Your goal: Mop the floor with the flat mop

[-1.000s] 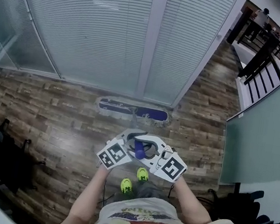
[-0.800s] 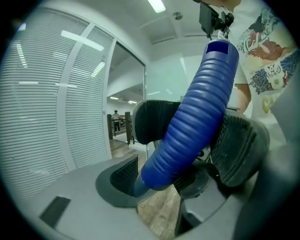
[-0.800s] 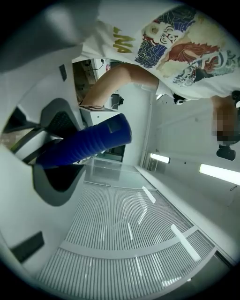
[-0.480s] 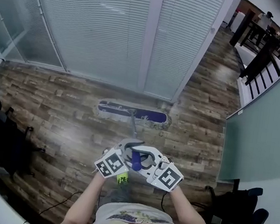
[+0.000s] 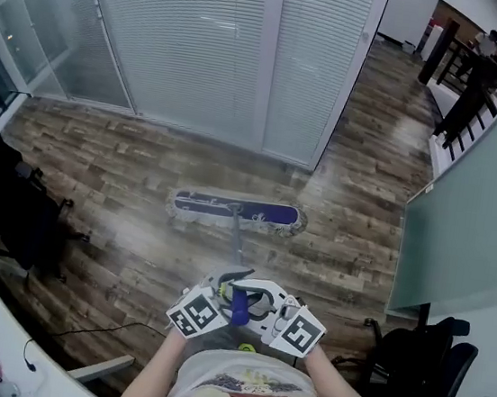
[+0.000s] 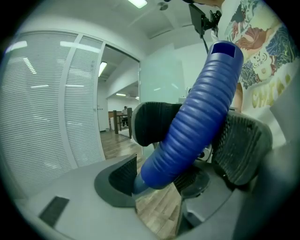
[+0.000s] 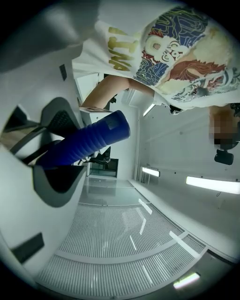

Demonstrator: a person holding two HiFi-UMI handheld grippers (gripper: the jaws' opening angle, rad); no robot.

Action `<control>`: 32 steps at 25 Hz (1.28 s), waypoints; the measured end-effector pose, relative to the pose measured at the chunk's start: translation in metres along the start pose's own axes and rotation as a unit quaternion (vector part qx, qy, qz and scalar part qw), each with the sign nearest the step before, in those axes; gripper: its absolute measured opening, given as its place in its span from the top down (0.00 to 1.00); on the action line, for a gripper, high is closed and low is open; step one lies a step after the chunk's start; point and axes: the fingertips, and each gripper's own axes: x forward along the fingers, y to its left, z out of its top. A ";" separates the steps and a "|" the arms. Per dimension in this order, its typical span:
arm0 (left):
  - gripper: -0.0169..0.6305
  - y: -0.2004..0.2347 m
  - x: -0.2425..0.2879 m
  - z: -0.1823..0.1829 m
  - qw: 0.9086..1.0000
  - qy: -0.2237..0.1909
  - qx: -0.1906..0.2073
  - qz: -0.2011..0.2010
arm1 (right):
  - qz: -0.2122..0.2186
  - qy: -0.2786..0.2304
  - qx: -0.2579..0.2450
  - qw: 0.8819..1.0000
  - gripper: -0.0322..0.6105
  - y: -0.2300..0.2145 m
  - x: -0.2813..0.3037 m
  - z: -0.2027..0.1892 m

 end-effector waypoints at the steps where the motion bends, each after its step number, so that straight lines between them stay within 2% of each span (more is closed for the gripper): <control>1: 0.68 -0.014 -0.002 -0.001 1.000 0.001 -0.001 0.001 | 0.002 -0.001 0.003 1.000 0.69 0.013 -0.005 0.001; 4: 0.68 -0.041 -0.006 -0.003 1.000 0.005 -0.001 0.004 | 0.006 -0.010 0.005 1.000 0.69 0.039 -0.016 0.002; 8: 0.68 -0.052 -0.003 -0.015 1.000 0.015 0.002 0.006 | 0.016 -0.018 0.007 1.000 0.68 0.049 -0.021 -0.004; 11: 0.68 -0.056 0.003 -0.020 1.000 0.022 0.013 -0.006 | 0.031 -0.026 0.021 0.999 0.67 0.052 -0.024 -0.012; 15: 0.68 -0.046 0.006 -0.023 1.000 0.008 0.011 -0.010 | 0.041 -0.029 0.026 0.998 0.65 0.044 -0.017 -0.020; 23: 0.68 0.028 0.006 -0.034 1.000 -0.002 0.001 -0.003 | 0.051 -0.025 0.031 0.998 0.64 -0.016 0.026 -0.029; 27: 0.68 0.102 -0.003 -0.029 1.000 -0.016 0.006 -0.005 | 0.052 -0.024 0.029 0.998 0.64 -0.075 0.070 -0.025; 32: 0.68 0.190 -0.010 -0.030 1.000 -0.014 -0.001 -0.023 | 0.040 -0.030 0.035 0.998 0.63 -0.152 0.121 -0.018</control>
